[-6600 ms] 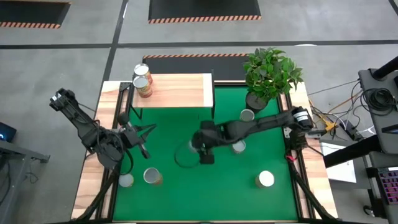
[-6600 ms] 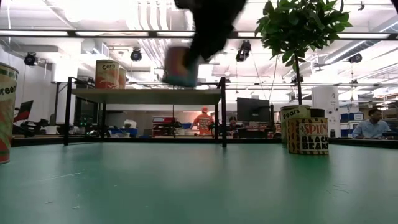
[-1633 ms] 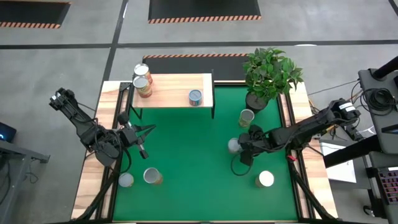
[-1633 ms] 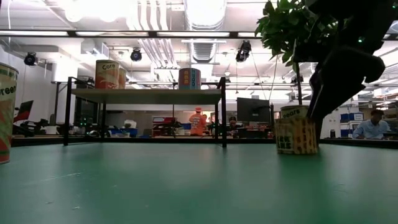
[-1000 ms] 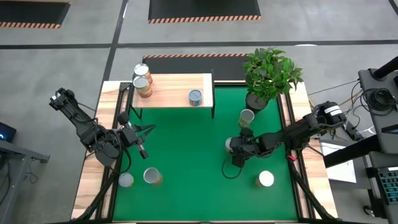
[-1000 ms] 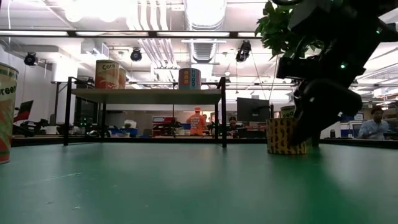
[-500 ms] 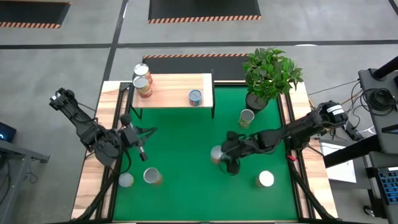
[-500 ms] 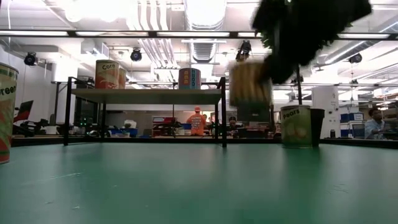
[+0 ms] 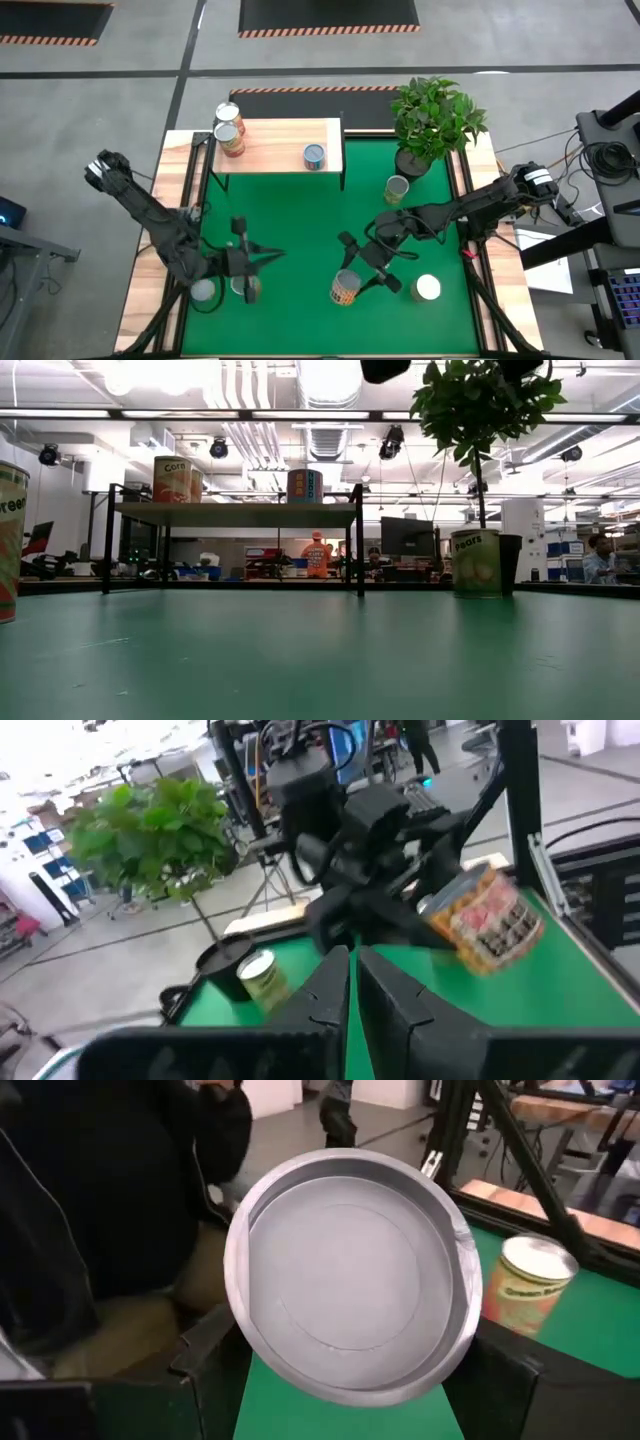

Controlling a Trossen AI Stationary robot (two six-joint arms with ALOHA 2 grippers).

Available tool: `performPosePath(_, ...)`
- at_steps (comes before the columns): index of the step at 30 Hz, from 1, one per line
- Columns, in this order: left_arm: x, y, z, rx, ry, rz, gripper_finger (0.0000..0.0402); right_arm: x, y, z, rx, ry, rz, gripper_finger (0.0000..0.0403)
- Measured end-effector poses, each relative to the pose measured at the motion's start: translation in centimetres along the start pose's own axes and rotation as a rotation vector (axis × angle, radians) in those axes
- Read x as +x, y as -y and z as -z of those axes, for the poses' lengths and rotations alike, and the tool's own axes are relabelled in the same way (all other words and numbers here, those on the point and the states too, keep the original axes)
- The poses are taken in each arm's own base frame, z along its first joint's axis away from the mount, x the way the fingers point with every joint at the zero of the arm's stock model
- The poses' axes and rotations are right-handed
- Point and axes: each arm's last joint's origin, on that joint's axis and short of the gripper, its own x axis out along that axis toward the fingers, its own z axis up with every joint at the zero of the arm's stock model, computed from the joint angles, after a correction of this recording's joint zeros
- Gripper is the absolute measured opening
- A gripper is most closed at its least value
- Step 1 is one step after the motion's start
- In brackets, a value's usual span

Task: Pick and place cans onto a shelf
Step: Move the yellow can to the center of the table

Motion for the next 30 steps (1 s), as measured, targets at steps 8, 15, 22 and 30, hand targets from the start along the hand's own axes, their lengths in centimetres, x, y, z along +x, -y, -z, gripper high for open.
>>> performPosePath(8,1.7,2.1,1.0,-0.033,-0.072,0.002,0.0105,0.1,1.0,2.6,0.026,-0.283,0.402,0.0257)
performPosePath(15,3.5,4.0,3.4,-0.022,-0.141,-0.015,0.0203,2.7,2.0,8.3,0.137,-0.472,0.392,0.0258)
performPosePath(22,4.8,5.3,5.2,0.031,-0.188,-0.024,0.0246,4.1,2.8,10.7,0.142,-0.561,0.374,0.0259)
performPosePath(30,5.8,5.8,6.4,0.06,-0.22,-0.039,0.0249,4.1,3.5,9.9,0.201,-0.622,0.414,0.0305)
